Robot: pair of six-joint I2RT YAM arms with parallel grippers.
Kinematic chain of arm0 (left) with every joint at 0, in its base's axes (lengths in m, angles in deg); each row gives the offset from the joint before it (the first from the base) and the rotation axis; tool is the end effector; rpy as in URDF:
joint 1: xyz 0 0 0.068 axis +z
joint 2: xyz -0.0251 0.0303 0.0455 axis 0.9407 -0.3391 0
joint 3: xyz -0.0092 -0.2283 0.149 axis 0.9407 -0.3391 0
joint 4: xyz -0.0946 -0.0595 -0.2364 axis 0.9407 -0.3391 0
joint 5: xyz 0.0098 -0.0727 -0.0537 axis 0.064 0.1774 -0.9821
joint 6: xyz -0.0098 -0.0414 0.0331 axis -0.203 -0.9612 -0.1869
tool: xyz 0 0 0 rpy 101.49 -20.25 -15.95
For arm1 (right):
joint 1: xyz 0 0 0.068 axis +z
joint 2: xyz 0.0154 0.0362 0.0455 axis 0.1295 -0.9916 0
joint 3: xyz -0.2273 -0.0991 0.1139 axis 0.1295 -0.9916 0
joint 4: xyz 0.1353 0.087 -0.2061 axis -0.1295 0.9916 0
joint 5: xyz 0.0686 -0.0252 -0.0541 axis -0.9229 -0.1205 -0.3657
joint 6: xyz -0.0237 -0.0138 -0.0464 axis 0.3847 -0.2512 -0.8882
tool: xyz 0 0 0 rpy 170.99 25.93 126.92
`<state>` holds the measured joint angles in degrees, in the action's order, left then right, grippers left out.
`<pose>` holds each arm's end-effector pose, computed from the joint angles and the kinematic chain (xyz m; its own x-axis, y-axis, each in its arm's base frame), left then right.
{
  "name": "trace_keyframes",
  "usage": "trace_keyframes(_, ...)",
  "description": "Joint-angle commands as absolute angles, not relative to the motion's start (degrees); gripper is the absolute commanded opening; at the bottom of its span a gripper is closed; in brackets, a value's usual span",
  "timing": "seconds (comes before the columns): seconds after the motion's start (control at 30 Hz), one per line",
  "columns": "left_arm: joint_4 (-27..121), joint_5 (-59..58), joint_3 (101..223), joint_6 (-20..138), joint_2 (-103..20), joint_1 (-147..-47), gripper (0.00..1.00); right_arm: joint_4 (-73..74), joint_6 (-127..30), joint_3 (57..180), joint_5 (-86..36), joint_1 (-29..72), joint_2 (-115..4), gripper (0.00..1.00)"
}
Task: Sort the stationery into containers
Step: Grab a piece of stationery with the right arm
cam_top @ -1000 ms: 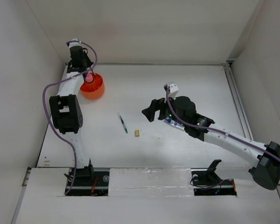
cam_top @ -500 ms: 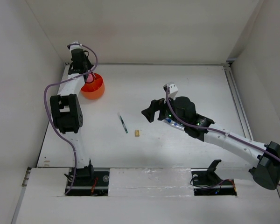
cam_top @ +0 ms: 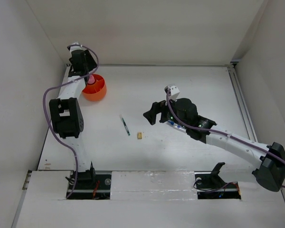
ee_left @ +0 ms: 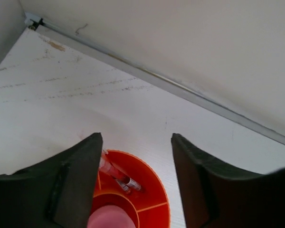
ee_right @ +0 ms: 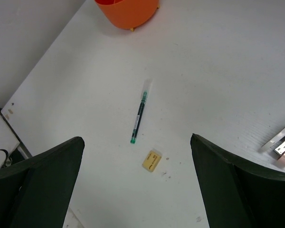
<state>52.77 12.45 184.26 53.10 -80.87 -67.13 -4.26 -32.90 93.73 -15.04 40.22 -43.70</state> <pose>0.4888 0.0290 0.2968 -0.1730 -0.3136 -0.9337 -0.1946 0.9402 -0.2797 0.1924 0.2089 0.3125 -0.4228 0.0970 -0.9010 -0.5961 0.7191 0.3572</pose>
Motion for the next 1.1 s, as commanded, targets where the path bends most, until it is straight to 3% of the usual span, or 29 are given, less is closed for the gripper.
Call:
trace_keyframes(0.0,56.97,11.98,185.53,52.22,-69.63,-67.62,0.59,-4.3,-35.69,98.62,-16.16,41.07,-48.94,1.0)
trace_keyframes(0.1,53.91,11.98,190.44,52.22,-66.54,-68.94,0.78,1.84,-38.06,105.55,-13.97,42.47,-54.84,1.0)
trace_keyframes(0.17,49.6,12.59,193.79,52.22,-65.48,-68.94,1.0,6.05,-38.59,109.17,-12.56,43.09,-60.82,1.0)
trace_keyframes(0.37,34.78,13.2,208.2,48.89,-62.22,-68.94,1.0,13.45,-40.26,121.9,-8.43,47.04,-74.26,0.92)
trace_keyframes(0.53,23.5,13.66,212.96,41.61,-57.84,-67.63,1.0,16.63,-40.27,126.23,-2.98,49.94,-81.84,0.76)
trace_keyframes(0.67,28.83,9.7,190.47,34.66,-45.82,-66.92,1.0,16.63,-39.74,127.91,-2.98,51.09,-86.06,0.76)
trace_keyframes(0.8,36.41,5.47,175.74,30.7,-33.42,-67.53,1.0,17.33,-39.74,131.24,-2.98,51.09,-89.92,0.73)
trace_keyframes(1.07,34.13,6.0,166.12,32.97,-26.28,-67.54,1.0,18.11,-40.36,136.16,-2.45,51.62,-96.16,0.7)
